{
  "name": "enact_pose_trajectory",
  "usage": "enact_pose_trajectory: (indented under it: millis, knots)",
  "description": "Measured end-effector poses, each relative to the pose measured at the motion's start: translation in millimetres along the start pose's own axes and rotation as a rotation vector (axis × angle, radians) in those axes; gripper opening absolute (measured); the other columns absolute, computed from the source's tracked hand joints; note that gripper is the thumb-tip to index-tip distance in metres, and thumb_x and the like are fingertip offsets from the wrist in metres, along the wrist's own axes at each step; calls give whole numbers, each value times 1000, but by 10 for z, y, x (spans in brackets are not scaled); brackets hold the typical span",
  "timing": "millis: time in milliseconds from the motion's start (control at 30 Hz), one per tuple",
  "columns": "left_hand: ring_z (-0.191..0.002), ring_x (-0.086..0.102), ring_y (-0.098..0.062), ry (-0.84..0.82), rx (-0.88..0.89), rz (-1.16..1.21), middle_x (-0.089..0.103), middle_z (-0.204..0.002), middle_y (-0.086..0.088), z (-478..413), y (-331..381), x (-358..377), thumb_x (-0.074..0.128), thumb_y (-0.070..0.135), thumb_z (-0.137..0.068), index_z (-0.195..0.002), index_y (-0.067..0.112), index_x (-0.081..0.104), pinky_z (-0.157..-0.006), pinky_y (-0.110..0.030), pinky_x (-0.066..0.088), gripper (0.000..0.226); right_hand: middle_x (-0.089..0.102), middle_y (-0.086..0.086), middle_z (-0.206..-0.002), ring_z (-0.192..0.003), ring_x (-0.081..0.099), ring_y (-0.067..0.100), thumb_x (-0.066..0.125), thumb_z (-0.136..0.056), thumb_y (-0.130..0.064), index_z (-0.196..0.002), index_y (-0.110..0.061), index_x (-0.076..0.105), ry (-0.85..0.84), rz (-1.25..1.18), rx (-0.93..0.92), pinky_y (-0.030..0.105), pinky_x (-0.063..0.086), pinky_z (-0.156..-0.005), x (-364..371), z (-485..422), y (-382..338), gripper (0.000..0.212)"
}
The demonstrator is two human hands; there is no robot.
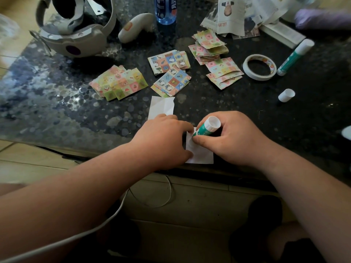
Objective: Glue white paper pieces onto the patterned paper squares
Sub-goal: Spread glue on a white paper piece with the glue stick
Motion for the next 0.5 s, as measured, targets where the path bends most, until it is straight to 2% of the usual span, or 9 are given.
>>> enact_pose_trajectory:
  millis: [200,333,500]
  knots:
    - [-113,50,-18,-14,1,-20,56,-111,6,-20,2,0,71,57,-80,-133,45,54,-88,-33,47,57,69,-1,-80,-76,66,15,79,-82,-30,-84,-14,70,39,84,40,43,55,-72,-45,-9,21,19]
    - [-112,50,-18,-12,4,-24,56,-109,6,-12,0,-2,70,58,-80,-133,45,54,-89,-35,49,57,72,-2,-80,-76,68,13,82,-82,-34,-85,-17,73,-12,41,36,44,57,-73,-42,8,-7,19]
    - [-114,49,-18,-16,1,-26,56,-112,6,-18,2,-3,70,59,-81,-135,45,53,-90,-35,49,58,71,-1,-81,-77,67,15,81,-81,-35,-86,-16,71,48,89,95,44,58,-74,-105,5,31,22]
Point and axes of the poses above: each hand's wrist, its own z-axis away from the middle knuckle, its own x-axis out of the palm, y = z × x, the point moved 2 cm from there along -z, towards the middle knuckle
